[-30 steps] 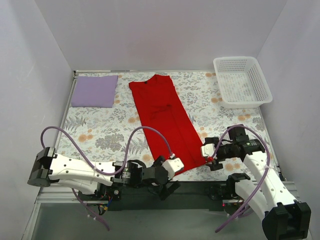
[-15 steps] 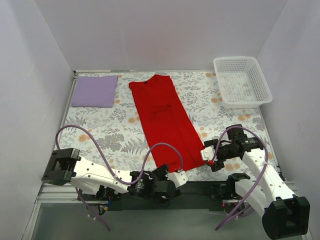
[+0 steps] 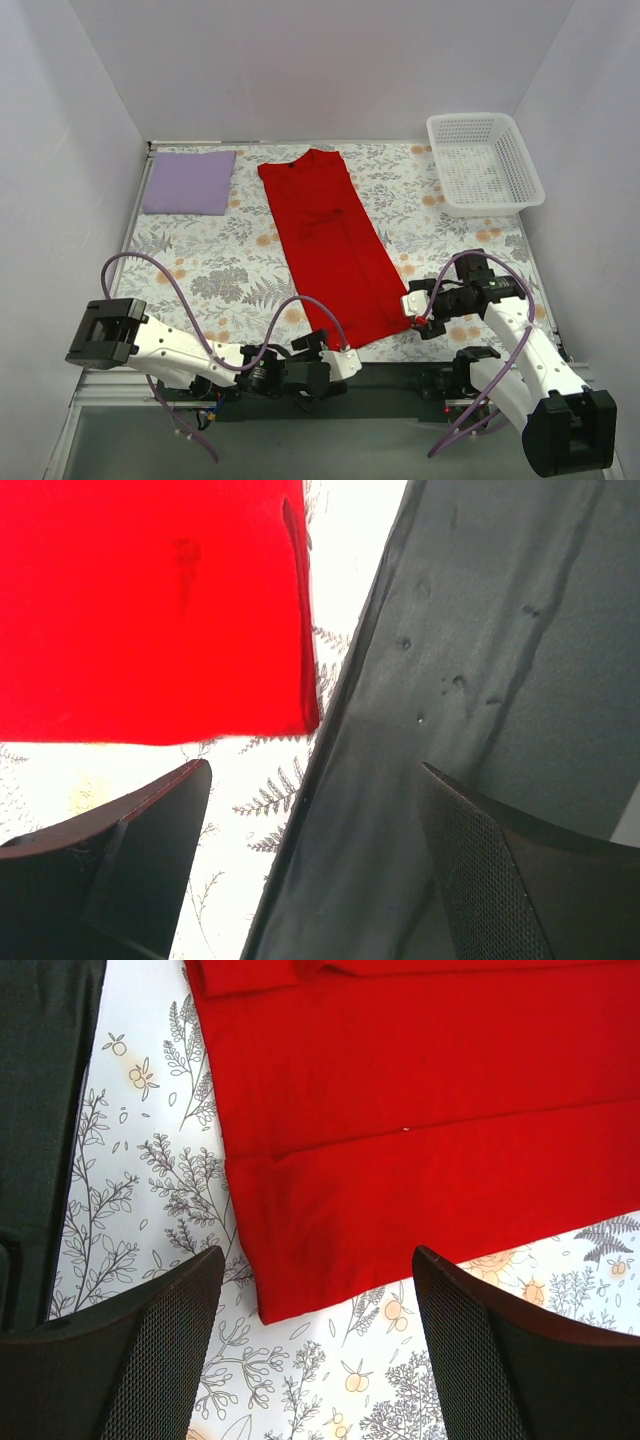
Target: Fold and stack the t-shirts
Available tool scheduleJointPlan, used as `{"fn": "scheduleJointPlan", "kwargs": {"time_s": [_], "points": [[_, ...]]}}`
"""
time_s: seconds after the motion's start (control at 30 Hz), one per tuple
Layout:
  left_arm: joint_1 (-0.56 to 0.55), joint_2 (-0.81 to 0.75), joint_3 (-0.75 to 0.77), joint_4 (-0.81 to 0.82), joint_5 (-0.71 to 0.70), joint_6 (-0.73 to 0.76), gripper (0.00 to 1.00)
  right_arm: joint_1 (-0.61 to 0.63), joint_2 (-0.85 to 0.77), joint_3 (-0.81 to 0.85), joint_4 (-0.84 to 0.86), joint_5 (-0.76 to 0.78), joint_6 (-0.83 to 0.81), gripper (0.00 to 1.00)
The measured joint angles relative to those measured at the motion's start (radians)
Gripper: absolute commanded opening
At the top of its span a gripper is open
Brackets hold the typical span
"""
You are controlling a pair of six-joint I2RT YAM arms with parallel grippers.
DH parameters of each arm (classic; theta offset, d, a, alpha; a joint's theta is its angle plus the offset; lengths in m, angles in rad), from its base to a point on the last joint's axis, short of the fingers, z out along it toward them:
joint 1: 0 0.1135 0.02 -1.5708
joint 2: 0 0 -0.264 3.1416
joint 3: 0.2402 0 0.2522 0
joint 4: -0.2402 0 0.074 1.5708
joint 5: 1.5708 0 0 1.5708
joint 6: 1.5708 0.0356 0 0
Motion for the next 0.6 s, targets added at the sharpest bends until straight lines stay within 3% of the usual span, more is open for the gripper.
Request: {"fn": "scheduleJointPlan", "kwargs": {"time_s": [0.33,0.47,0.6], "points": [[0.000,-0.010,-0.083,0.093,0.002,0.049,0.81,-0.006,-0.009,-0.032,0.038,-0.004,0.031,0.82],[0.011,-0.007,-0.084,0.111,0.002,0.068,0.72,-0.009,-0.011,-0.032,0.054,-0.011,0.043,0.82],[0.036,0.007,-0.084,0.123,0.001,0.087,0.71,-0.015,-0.015,-0.032,0.055,-0.014,0.050,0.82]]}}
